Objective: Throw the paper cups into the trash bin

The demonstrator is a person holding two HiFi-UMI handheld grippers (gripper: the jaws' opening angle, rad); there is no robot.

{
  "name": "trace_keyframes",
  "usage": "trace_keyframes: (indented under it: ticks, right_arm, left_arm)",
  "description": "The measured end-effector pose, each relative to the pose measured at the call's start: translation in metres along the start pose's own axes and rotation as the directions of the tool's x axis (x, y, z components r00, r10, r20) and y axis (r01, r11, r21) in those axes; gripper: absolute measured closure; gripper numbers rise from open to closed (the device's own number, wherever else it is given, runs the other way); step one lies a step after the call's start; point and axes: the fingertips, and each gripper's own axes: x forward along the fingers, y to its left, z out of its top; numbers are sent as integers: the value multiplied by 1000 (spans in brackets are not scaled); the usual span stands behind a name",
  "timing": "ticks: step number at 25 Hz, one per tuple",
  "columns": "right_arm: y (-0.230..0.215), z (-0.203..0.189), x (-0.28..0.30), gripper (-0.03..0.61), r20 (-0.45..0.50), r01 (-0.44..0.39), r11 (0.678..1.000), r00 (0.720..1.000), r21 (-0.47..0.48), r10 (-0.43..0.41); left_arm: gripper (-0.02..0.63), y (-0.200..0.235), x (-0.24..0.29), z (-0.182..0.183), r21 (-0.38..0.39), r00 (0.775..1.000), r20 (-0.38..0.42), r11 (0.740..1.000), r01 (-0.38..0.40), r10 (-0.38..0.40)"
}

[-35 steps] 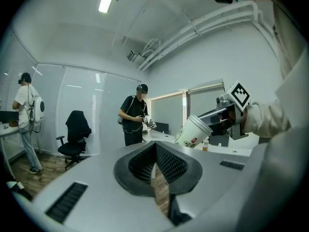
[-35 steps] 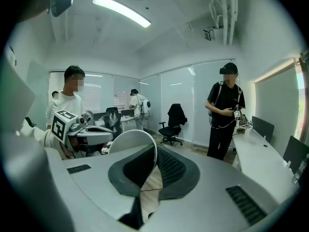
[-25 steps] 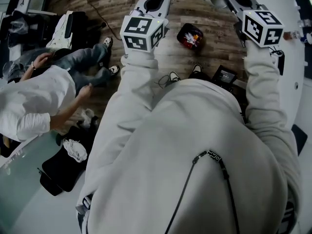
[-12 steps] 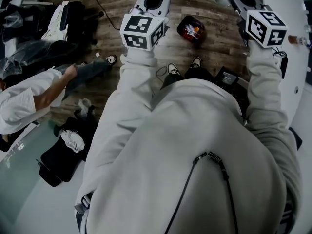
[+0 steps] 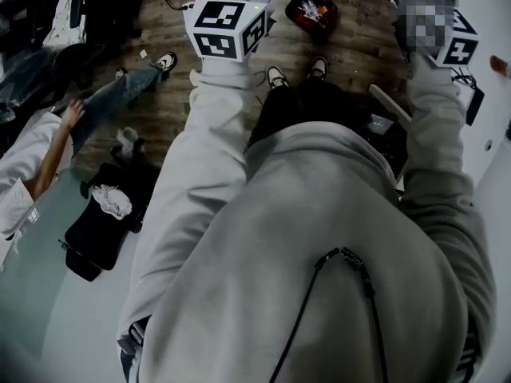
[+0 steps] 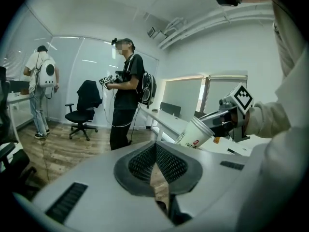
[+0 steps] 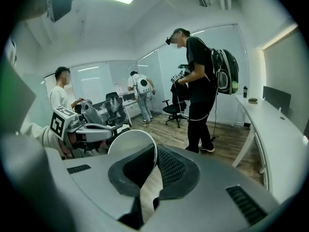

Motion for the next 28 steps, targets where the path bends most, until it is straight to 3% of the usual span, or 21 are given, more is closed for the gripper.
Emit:
trace_keyframes:
  ticks: [4, 9, 18, 21, 28]
  right_arm:
    - [-12, -60, 37, 540, -108, -24, 1000, 994, 4, 25]
    - [-24, -146, 92, 540, -163, -55, 998, 985, 31, 59]
    - [-23, -331, 173, 539, -324, -40, 992, 943, 115, 76]
    - [-28, -388, 197, 538, -365, -24, 995, 929, 100, 60]
    - [-53, -495, 222, 538, -460, 6, 995, 887, 97, 39]
  left_arm:
    - [614, 11, 21, -61, -58, 997, -71, 998, -6, 2]
    - [614, 26, 45, -152, -126, 988, -156, 992, -30, 10]
    - [614, 50, 68, -348, -279, 960, -282, 957, -83, 1]
    - [614, 53, 78, -413, -333, 955, -298, 938, -102, -2]
    - [614, 35, 100, -492, -349, 946, -319, 934, -72, -46]
